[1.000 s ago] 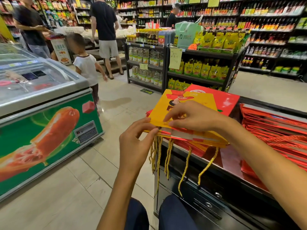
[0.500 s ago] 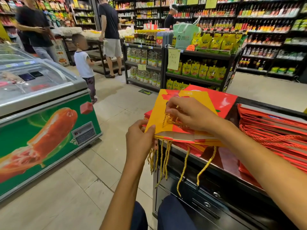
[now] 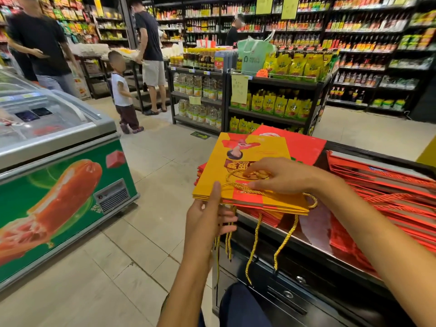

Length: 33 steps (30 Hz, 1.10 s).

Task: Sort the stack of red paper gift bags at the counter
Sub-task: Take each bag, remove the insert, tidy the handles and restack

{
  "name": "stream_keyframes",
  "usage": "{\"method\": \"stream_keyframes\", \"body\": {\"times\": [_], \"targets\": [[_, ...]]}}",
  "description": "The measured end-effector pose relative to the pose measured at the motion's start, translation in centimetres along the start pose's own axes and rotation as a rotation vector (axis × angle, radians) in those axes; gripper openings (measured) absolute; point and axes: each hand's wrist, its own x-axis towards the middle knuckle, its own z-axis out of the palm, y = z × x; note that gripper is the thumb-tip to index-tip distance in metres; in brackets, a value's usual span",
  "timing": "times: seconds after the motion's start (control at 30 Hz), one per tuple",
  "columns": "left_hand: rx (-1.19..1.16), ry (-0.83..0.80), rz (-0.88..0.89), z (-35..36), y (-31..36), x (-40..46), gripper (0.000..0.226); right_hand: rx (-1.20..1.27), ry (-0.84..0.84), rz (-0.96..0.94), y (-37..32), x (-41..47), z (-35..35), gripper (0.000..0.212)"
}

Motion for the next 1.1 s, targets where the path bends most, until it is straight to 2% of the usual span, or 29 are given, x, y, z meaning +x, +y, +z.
{"method": "stream_keyframes", "body": {"times": [0.17, 0.23, 0.33, 0.43, 0.53, 0.6, 0.67, 0.73, 0.83, 0.93, 1.0, 1.1], "targets": [[-0.124, 0.014, 0.162, 1.8, 1.5, -0.5, 0.036, 0.007, 0.147, -0.032, -1.0, 0.1, 0.9, 0.04], [-0.145, 0.069, 0.239, 1.6, 3.2, 0.2, 0.028, 0.115, 0.182, -0.047, -0.9, 0.2, 0.7, 0.039], [-0.044, 0.136, 0.428, 1.0, 6.6, 1.7, 0.027, 0.349, 0.286, -0.089, -0.7, 0.3, -0.2, 0.039], [0.209, 0.141, 0.72, 0.9, 10.5, 2.2, 0.029, 0.677, 0.434, -0.125, -0.8, 0.0, -2.0, 0.043], [0.54, 0.065, 1.009, 1.9, 12.7, 1.7, 0.029, 0.917, 0.595, -0.078, -1.0, -0.3, -4.2, 0.049], [0.753, -0.027, 1.143, 2.5, 12.3, 1.4, 0.039, 0.947, 0.692, -0.046, -0.8, -0.4, -5.3, 0.048], [0.949, -0.104, 1.201, 2.9, 10.3, 1.4, 0.042, 0.852, 0.755, -0.02, -0.5, -0.5, -5.9, 0.042], [1.12, -0.176, 1.21, 3.3, 7.4, 1.5, 0.038, 0.672, 0.707, 0.0, -0.3, -0.8, -5.7, 0.034], [1.258, -0.315, 1.231, 3.7, 3.3, 1.5, 0.029, 0.369, 0.397, -0.002, -0.7, -0.4, -4.0, 0.033], [1.286, -0.386, 1.283, 3.8, 1.3, 1.0, 0.038, 0.146, 0.136, -0.018, -1.2, 0.4, -1.7, 0.033], [1.2, -0.358, 1.329, 3.3, 0.9, 0.5, 0.033, 0.043, 0.086, -0.018, -0.8, 0.7, -0.6, 0.031], [1.108, -0.177, 1.394, 1.0, 1.0, 0.2, 0.02, 0.039, 0.089, 0.001, -0.2, 0.7, -0.2, 0.028]]}}
